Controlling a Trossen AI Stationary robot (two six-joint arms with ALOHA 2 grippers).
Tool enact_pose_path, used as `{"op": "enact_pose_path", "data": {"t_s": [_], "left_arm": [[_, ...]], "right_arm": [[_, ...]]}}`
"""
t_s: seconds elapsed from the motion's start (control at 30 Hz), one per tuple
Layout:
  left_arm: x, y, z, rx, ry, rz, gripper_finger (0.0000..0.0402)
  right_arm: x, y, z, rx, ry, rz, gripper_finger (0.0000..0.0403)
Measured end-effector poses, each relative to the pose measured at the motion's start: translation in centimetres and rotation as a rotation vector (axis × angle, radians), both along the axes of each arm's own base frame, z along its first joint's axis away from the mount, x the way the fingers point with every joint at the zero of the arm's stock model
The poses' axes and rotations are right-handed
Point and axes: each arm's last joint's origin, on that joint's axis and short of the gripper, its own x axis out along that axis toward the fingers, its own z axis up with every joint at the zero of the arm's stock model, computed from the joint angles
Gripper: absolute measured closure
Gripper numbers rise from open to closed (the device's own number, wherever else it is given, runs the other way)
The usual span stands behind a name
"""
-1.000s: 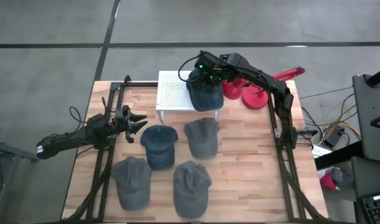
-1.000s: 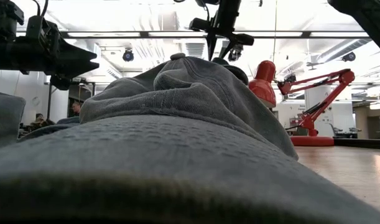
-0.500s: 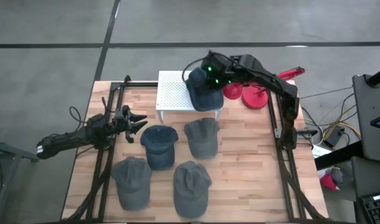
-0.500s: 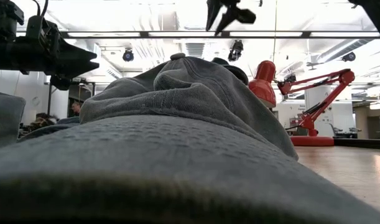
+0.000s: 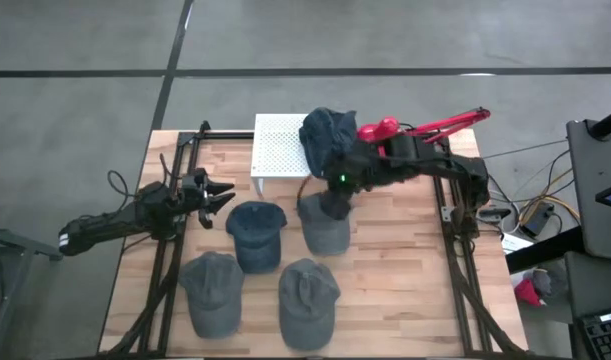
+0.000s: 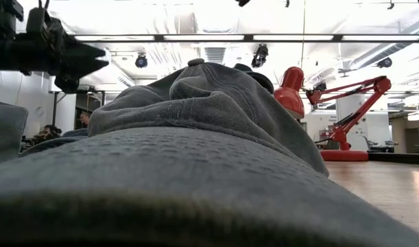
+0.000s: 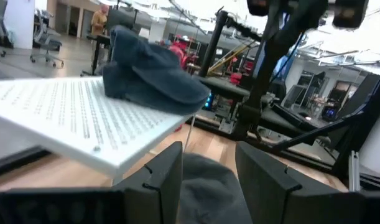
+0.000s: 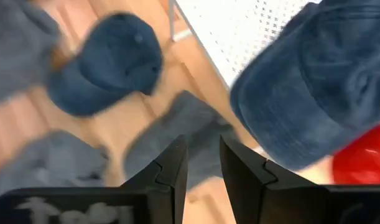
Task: Pick & Place hat
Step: Stack the gray cap on the top of the other gray cap on the shelf
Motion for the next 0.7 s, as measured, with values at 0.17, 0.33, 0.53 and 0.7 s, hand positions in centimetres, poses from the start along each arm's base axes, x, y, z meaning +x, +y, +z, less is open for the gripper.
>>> {"op": "enact_pose_path", "data": {"t_s": [0.17, 0.33, 0.53, 0.7], "left_arm": [[-0.4, -0.1, 1.6, 0.039, -0.004, -0.012, 0.0250], [-1.0, -0.3, 2.9, 0.029, 0.064, -0.026, 0.0255], [-1.4, -0.5, 4.6, 0.020, 0.108, -0.034, 0.0255], [-1.3, -0.5, 6.1, 0.021, 0.120, -0.057, 0.0256]], "right_arm": [[-1.3, 1.1, 0.3, -0.103, 0.020, -0.006, 0.0338], [-3.4, 1.9, 0.3, -0.127, 0.027, -0.016, 0.0358], [-7.3, 2.4, -0.7, -0.212, -0.048, -0.170, 0.0371], [-9.8, 3.3, -2.4, -0.164, -0.178, -0.128, 0.0372]]}}
